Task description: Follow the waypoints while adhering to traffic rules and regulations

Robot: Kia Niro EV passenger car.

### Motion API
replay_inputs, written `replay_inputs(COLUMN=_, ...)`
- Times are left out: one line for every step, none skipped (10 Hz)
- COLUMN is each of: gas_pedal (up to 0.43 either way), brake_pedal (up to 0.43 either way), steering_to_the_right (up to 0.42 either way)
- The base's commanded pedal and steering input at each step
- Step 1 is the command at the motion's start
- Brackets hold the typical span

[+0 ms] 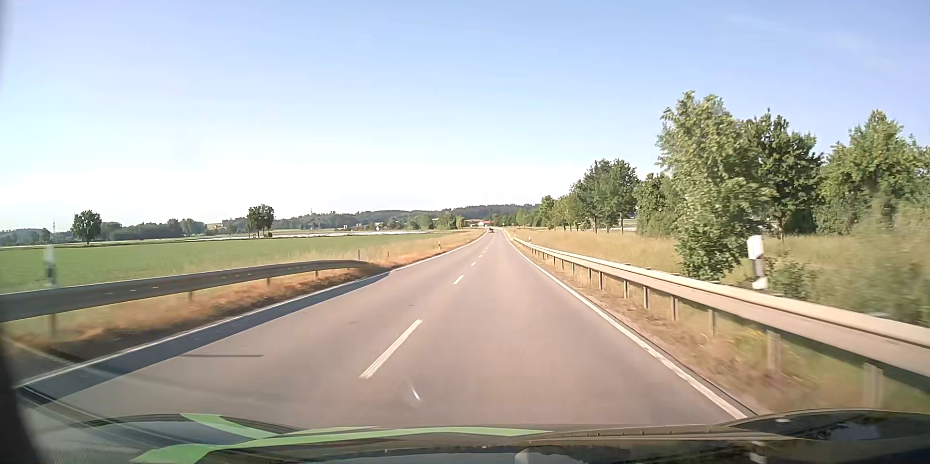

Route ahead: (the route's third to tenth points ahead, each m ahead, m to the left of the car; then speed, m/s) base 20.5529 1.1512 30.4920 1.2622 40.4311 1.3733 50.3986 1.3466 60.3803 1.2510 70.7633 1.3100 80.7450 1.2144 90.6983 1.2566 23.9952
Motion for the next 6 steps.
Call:
replay_inputs(gas_pedal=0.240, brake_pedal=0.000, steering_to_the_right=-0.001)
replay_inputs(gas_pedal=0.248, brake_pedal=0.000, steering_to_the_right=-0.001)
replay_inputs(gas_pedal=0.260, brake_pedal=0.000, steering_to_the_right=-0.001)
replay_inputs(gas_pedal=0.268, brake_pedal=0.000, steering_to_the_right=0.000)
replay_inputs(gas_pedal=0.280, brake_pedal=0.000, steering_to_the_right=0.000)
replay_inputs(gas_pedal=0.280, brake_pedal=0.000, steering_to_the_right=0.000)
